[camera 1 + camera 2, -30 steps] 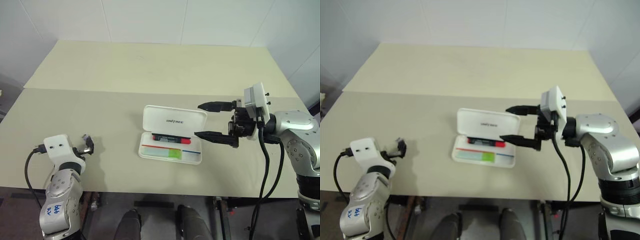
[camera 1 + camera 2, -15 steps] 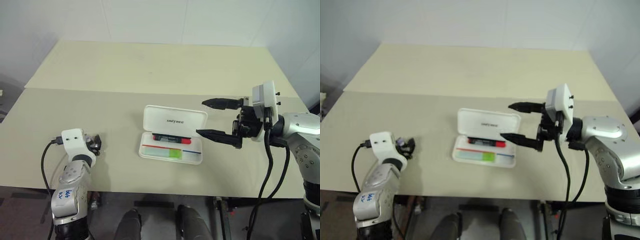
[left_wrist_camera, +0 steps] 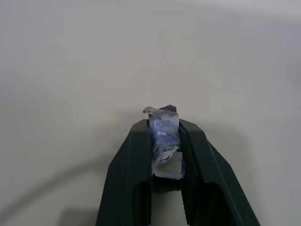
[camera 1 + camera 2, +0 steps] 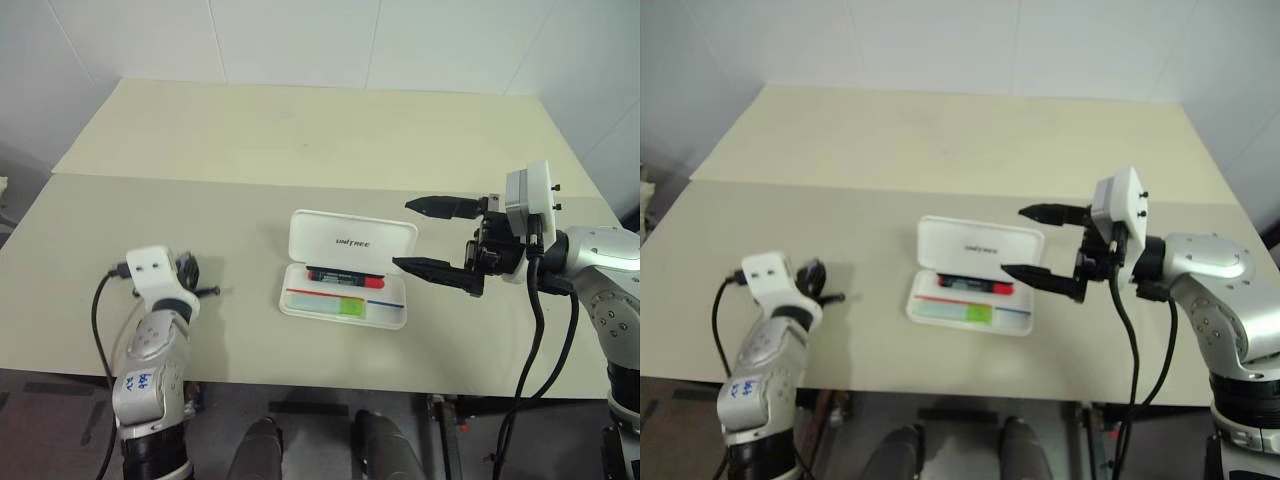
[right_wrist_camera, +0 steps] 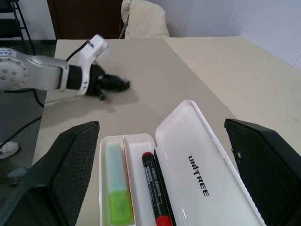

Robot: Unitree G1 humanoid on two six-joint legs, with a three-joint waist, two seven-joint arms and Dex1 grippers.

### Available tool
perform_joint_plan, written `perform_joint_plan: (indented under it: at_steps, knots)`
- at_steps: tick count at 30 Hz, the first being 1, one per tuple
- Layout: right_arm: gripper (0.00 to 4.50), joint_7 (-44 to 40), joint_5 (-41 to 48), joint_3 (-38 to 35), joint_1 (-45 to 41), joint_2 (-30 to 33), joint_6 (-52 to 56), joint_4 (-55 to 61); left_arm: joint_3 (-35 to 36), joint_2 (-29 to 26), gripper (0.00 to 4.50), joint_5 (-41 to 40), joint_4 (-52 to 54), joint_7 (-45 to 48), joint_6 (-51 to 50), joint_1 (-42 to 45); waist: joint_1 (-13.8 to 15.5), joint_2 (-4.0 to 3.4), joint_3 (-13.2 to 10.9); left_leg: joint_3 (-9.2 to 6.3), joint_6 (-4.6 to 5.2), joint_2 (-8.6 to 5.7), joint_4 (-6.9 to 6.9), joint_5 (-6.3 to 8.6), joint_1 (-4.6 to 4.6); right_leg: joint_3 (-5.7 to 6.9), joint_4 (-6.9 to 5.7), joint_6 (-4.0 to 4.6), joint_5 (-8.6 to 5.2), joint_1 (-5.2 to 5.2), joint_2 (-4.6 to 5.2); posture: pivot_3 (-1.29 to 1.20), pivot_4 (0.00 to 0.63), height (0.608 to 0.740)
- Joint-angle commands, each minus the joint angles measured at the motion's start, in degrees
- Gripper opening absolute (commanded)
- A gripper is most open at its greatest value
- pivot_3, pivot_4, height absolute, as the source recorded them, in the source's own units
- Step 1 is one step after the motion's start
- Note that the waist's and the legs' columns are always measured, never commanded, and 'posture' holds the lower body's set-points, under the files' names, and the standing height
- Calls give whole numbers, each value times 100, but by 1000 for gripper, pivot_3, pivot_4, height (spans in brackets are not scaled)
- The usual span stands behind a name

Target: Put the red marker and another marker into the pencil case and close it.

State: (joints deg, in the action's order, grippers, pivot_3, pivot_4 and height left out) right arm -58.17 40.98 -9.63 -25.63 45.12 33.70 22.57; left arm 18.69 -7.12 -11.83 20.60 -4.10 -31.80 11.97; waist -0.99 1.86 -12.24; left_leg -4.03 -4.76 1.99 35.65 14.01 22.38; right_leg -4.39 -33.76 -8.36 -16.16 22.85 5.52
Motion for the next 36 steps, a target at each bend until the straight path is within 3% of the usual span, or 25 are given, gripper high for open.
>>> perform_joint_plan:
  at_steps: [1,5,11,16,23,29,36]
  knots:
    - [4500,73,41,-309,99,122,-111,155,-209,-312,346,-21,138,532,801,287,2,-2,1,0,0,0,-1,0,0,0,2,0,0,0,0,0,150,740]
    - [4500,163,3,-458,258,168,-145,197,-499,-733,346,-83,-50,1339,1429,491,-13,-2,1,4,2,0,-12,3,0,-2,11,-5,2,-1,1,0,150,740]
    - [4500,212,85,-1025,780,417,-92,425,-1041,-1553,346,-710,-466,3615,2502,781,42,-4,1,4,3,0,-30,4,0,-2,18,-6,3,1,1,0,150,740]
    - [4500,255,262,-1434,1182,530,-13,701,-1301,-1842,346,-1071,-802,4765,2804,1025,82,-5,1,4,4,0,-34,5,-1,-2,21,-6,2,1,0,0,150,740]
    - [4500,502,443,-2093,2082,550,118,1306,-2016,-2177,346,-1649,-982,6492,2417,1411,91,-6,1,4,5,0,-34,4,-1,-2,20,-7,3,0,0,0,150,740]
    - [4500,945,677,-2520,2645,444,185,1786,-2744,-2169,346,-1237,-1749,7424,2690,1999,82,-6,1,4,7,0,-29,3,-1,-3,24,-5,2,-1,0,0,150,740]
    - [4500,1258,839,-2673,3043,405,180,2085,-3265,-1684,346,-596,-2879,7536,3078,2586,88,-5,0,4,10,0,-27,-1,-1,-3,23,-4,1,-2,0,0,150,740]
